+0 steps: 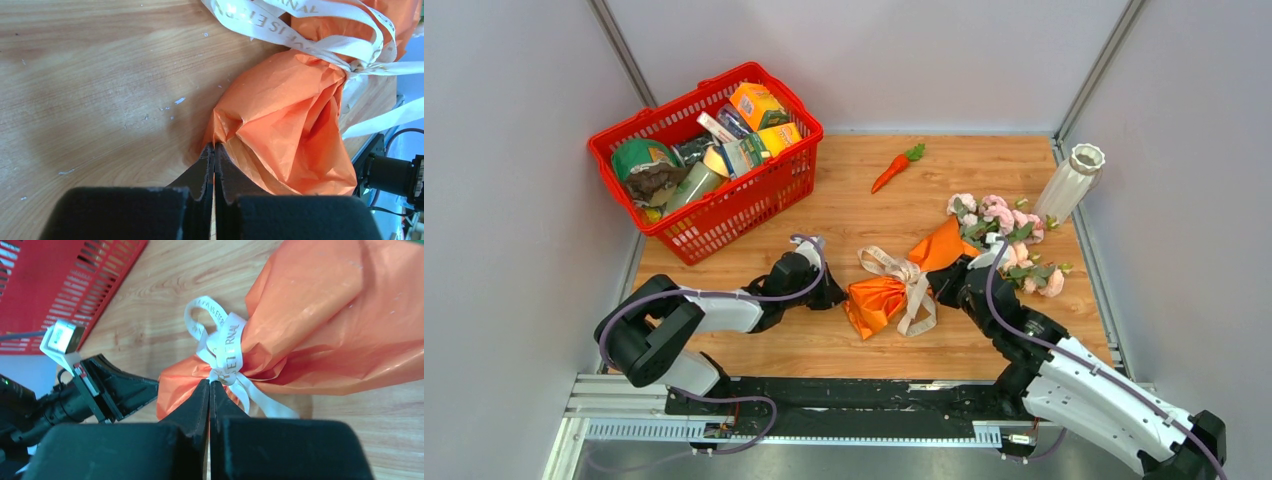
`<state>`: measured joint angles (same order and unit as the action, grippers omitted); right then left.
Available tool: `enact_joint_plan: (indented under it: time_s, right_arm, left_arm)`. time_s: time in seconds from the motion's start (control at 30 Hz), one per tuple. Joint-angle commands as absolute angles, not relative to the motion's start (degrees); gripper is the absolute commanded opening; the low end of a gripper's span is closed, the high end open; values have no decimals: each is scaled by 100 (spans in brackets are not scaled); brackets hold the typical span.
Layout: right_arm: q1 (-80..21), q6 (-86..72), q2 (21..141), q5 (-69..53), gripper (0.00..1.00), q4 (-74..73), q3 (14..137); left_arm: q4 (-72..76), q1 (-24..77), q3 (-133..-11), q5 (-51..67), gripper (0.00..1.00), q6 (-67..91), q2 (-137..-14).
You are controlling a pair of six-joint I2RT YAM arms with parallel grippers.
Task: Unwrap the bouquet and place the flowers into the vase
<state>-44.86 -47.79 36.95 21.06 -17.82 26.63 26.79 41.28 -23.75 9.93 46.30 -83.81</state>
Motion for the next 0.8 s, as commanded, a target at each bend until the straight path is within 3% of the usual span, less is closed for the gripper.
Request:
enact_joint_plan:
  time_s: [0.0,0.77]
  right_arm:
    - [-4447,-4624,3726,3049,0,-1758,3382]
    - [-4272,-2989,5581,3639,0,-1328,6459]
  left_arm:
    - [2689,4148,-2496,756,0,4456,-8490]
    - [2558,4148,-2505,747,0,4315,-8393]
